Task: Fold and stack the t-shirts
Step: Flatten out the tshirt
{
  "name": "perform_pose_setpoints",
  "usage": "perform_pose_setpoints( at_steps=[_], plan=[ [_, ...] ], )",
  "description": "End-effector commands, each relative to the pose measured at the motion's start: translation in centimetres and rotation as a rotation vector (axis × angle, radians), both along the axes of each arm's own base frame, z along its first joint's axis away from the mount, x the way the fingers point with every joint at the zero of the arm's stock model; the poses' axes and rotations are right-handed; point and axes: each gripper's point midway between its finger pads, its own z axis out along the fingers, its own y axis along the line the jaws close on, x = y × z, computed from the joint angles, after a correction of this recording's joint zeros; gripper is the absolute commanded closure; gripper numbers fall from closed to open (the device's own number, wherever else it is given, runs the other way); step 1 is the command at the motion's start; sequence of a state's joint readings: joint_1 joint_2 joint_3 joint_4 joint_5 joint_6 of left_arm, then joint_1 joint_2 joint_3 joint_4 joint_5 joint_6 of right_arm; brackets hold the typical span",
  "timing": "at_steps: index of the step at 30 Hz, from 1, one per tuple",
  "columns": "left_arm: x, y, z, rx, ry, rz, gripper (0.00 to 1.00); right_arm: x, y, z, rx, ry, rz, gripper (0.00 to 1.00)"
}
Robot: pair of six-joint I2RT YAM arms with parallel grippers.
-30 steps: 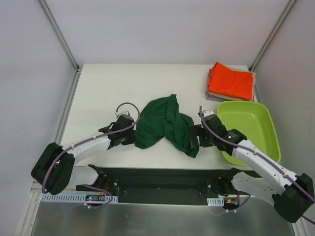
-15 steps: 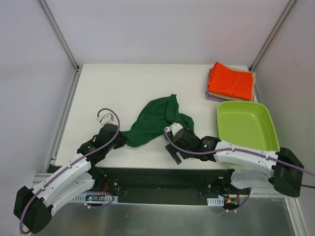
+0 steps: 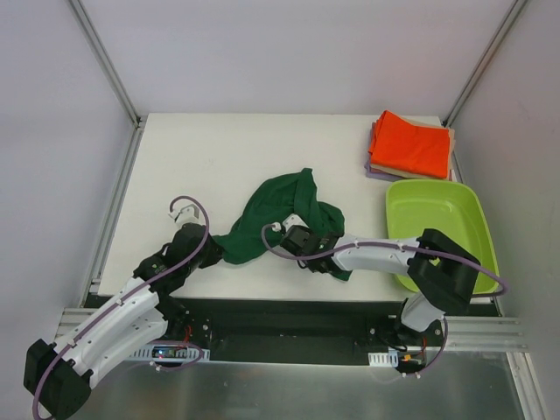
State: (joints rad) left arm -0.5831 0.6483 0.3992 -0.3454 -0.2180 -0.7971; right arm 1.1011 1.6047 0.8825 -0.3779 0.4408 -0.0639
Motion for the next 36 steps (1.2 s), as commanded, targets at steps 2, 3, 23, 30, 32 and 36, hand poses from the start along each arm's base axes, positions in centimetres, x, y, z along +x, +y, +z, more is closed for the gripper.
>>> perform_pose_setpoints(
  at_steps=[2,3,23,30,32,36],
  plan=[
    [0.7,0.7,0.8,0.019,-0.031,0.046,1.0,1.9,-0.2,3.7,0.059,-0.117,-0.101,0.86],
    [0.9,0.8,1.2,0.019,-0.045,0.059,1.0,1.9,-0.4,4.6,0.076,-0.131,-0.106,0.88],
    [1.1,8.1,29.8,-0.052,-0.659,0.3,1.0,2.8,-11.8,36.0,0.905,-0.598,-0.327,0.99],
    [-3.4,11.1,39.3,-0.124,-0.879,0.3,1.0,-0.9,-13.8,45.6,1.067,-0.744,-0.224,0.99],
    [-4.2,11.5,40.6,-0.149,-0.908,0.302,1.0,-1.3,-14.0,46.5,1.087,-0.758,-0.218,0.99],
    [-3.8,12.8,41.4,-0.101,-0.912,0.37,1.0,-0.4,-14.0,47.6,1.056,-0.778,-0.229,0.99]
  ],
)
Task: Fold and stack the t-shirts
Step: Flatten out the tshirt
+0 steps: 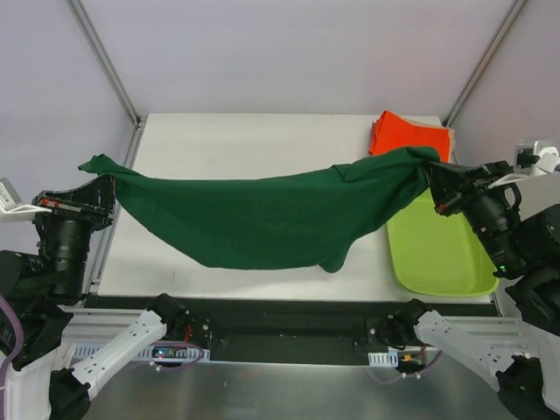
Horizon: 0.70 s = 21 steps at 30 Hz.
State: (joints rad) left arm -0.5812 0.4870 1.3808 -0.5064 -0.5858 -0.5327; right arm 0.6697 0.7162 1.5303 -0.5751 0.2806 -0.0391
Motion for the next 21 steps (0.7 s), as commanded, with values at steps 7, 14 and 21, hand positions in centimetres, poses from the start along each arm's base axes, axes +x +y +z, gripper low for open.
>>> perform_pose_setpoints(
  at_steps=[7,14,21],
  plan=[
    [5.9,2.6,0.2,0.206,0.139,0.366,1.0,5.9,0.1,-2.0,-0.129,0.121,-0.205,0.99],
    [21.3,3.1,-4.7,0.385,0.393,0.488,1.0,15.8,2.8,-15.8,-0.113,0.552,-0.256,0.99],
    [37.6,1.5,-16.1,0.545,0.755,0.255,0.02,21.6,5.8,-28.7,-0.127,0.82,-0.218,0.18]
  ],
)
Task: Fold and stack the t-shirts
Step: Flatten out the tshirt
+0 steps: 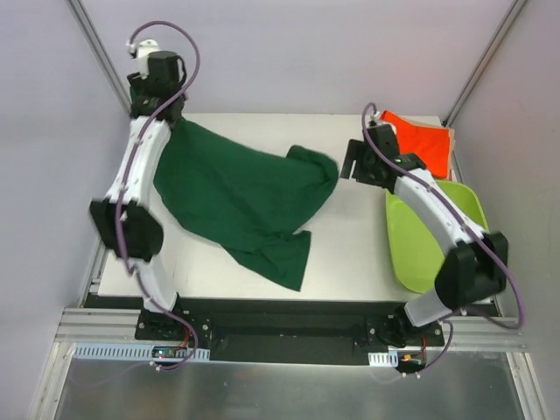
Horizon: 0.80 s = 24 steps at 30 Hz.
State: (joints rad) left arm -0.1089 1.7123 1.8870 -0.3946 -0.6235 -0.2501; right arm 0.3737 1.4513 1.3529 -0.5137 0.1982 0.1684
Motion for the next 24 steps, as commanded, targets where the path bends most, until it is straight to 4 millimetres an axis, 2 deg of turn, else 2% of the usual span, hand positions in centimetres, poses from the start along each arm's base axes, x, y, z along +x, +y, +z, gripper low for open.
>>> perform_pose_setpoints(
  at_steps=[1,3,4,7,8,9,10,12,18,21,24],
  plan=[
    [4.3,-3.4,-4.0,-0.059,0.177,-0.184,0.01,1.7,1.6,-1.0,0.068,0.011,0.0,0.11],
    [4.3,-4.3,-4.7,-0.109,0.19,-0.21,0.01,1.9,1.9,-0.8,0.058,-0.003,0.035,0.01],
    [3.9,-4.8,-5.7,-0.142,0.207,-0.221,0.01,1.9,2.2,-0.7,0.065,-0.013,0.055,0.03],
    [2.0,-6.1,-8.4,-0.221,0.268,-0.253,0.01,1.5,3.7,-0.9,0.088,-0.036,0.171,0.04],
    [0.9,-6.5,-9.5,-0.256,0.296,-0.257,0.01,1.0,4.6,-1.4,0.1,-0.025,0.235,0.04],
    [-0.4,-7.0,-9.7,-0.294,0.3,-0.271,0.01,0.8,5.4,-1.6,0.102,-0.024,0.276,0.04],
    [-1.6,-7.6,-11.0,-0.332,0.331,-0.272,0.01,0.4,6.2,-1.9,0.098,-0.021,0.328,0.04],
    [-4.2,-9.5,-12.7,-0.404,0.372,-0.314,0.01,0.0,7.9,-2.4,0.109,-0.018,0.41,0.04],
    [-12.7,-14.0,-19.5,-0.495,0.505,-0.369,0.01,0.5,14.6,-3.9,0.116,-0.007,0.667,0.04],
    [-16.5,-13.8,-22.5,-0.538,0.544,-0.317,0.01,1.3,17.8,-5.5,0.062,0.013,0.733,0.04],
    [-19.5,-12.6,-25.4,-0.55,0.57,-0.249,0.01,2.6,20.3,-8.2,0.08,0.082,0.748,0.04]
  ],
)
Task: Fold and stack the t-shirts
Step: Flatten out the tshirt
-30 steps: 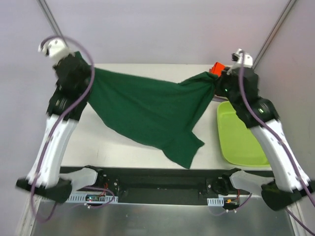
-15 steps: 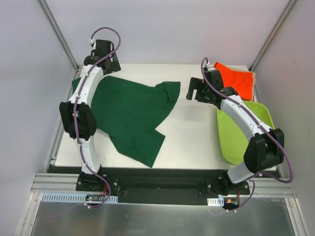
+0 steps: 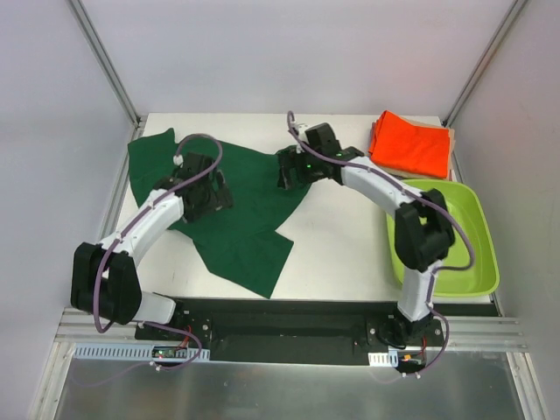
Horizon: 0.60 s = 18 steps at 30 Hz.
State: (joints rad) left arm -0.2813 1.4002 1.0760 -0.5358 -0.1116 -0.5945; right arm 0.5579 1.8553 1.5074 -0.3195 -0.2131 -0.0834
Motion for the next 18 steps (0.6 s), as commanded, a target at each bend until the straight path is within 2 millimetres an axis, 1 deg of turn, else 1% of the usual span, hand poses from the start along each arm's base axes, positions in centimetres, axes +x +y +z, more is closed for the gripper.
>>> perform_pose_setpoints(
  at_steps=[1,2,3,4,5,7,9,10,11,12,13,14,16,18],
  plan=[
    [-3.0,1.8,-2.5,-0.023,0.015,0.145,0.01,1.7,4.4,-1.0,0.025,0.019,0.096,0.04],
    [-3.7,2.3,-3.2,-0.012,0.027,0.156,0.01,2.2,5.0,-1.9,0.024,0.044,0.098,0.04],
    [-3.9,2.4,-3.4,-0.017,0.031,0.167,0.01,2.5,5.4,-3.0,0.015,0.068,0.091,0.04],
    [-4.1,2.6,-3.9,-0.022,0.039,0.176,0.01,2.9,5.8,-3.5,0.014,0.075,0.087,0.04],
    [-4.2,2.8,-4.3,-0.021,0.043,0.187,0.01,3.1,6.1,-4.5,0.006,0.094,0.075,0.04],
    [-4.0,2.9,-5.2,-0.039,0.058,0.202,0.01,3.1,6.4,-5.8,0.003,0.14,0.056,0.04],
    [-3.3,3.2,-6.2,-0.034,0.073,0.208,0.01,2.6,6.0,-7.3,-0.014,0.171,0.047,0.04],
    [-2.7,3.2,-6.5,-0.03,0.083,0.204,0.01,2.4,5.5,-7.7,-0.026,0.176,0.032,0.04],
    [-2.5,3.2,-7.4,-0.018,0.12,0.2,0.01,2.2,5.2,-7.9,-0.026,0.17,0.015,0.04],
    [-1.8,3.2,-7.7,-0.009,0.131,0.198,0.01,1.7,4.7,-8.4,-0.025,0.173,0.008,0.04],
    [-1.1,3.0,-8.2,-0.003,0.15,0.188,0.01,1.4,4.4,-8.4,-0.017,0.163,0.001,0.04],
    [0.0,2.8,-8.2,-0.003,0.154,0.177,0.01,0.8,3.7,-8.9,-0.029,0.164,-0.007,0.04],
    [1.8,2.3,-8.9,0.003,0.177,0.157,0.01,-1.0,2.2,-9.7,-0.046,0.208,-0.06,0.03],
    [3.7,2.4,-8.9,0.027,0.174,0.153,0.01,-3.5,0.0,-10.4,-0.09,0.241,-0.084,0.03]
  ],
)
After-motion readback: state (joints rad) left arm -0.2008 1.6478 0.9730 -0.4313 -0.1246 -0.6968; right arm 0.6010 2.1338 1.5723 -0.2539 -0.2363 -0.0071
